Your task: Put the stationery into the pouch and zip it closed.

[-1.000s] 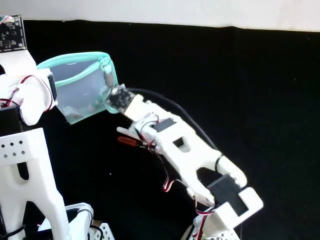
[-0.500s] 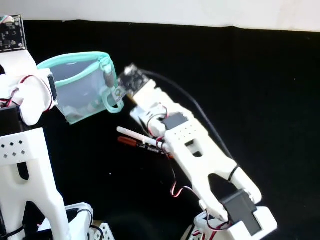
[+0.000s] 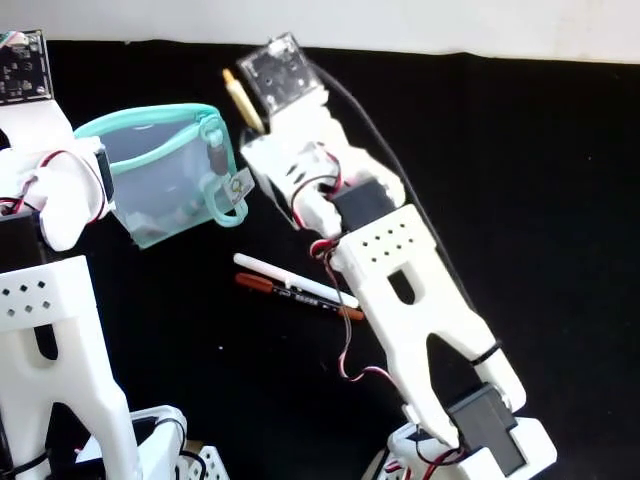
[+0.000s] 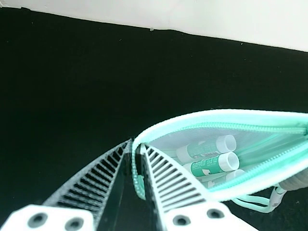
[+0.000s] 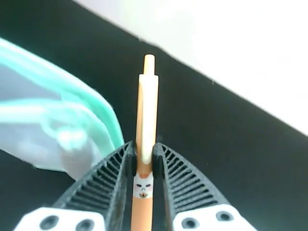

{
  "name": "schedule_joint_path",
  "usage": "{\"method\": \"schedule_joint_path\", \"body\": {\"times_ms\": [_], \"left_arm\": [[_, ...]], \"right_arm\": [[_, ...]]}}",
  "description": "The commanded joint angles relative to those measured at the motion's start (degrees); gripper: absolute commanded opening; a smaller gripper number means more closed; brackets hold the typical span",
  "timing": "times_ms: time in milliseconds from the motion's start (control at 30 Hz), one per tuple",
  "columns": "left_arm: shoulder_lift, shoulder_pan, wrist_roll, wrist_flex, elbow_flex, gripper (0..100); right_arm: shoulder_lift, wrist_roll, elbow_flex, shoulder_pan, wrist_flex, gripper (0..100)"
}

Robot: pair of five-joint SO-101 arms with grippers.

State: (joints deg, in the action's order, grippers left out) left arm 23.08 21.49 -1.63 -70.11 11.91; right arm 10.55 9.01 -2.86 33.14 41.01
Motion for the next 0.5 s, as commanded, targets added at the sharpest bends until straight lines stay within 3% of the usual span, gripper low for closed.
{"method": "schedule_joint_path", "body": {"times_ms": [0,367,467], "left_arm": [[-4.2,0.3,-0.4,-1.4,1.1,1],[-4.3,0.3,-0.4,-1.3,1.2,1],[-4.3,0.3,-0.4,-1.3,1.2,1]], "right_arm": [[3.0,-1.0,7.4,1.1,0.6,0.8],[-0.8,-2.7,24.2,1.4,0.5,0.8],[-2.9,-7.5,31.1,2.6,0.5,0.8]]}}
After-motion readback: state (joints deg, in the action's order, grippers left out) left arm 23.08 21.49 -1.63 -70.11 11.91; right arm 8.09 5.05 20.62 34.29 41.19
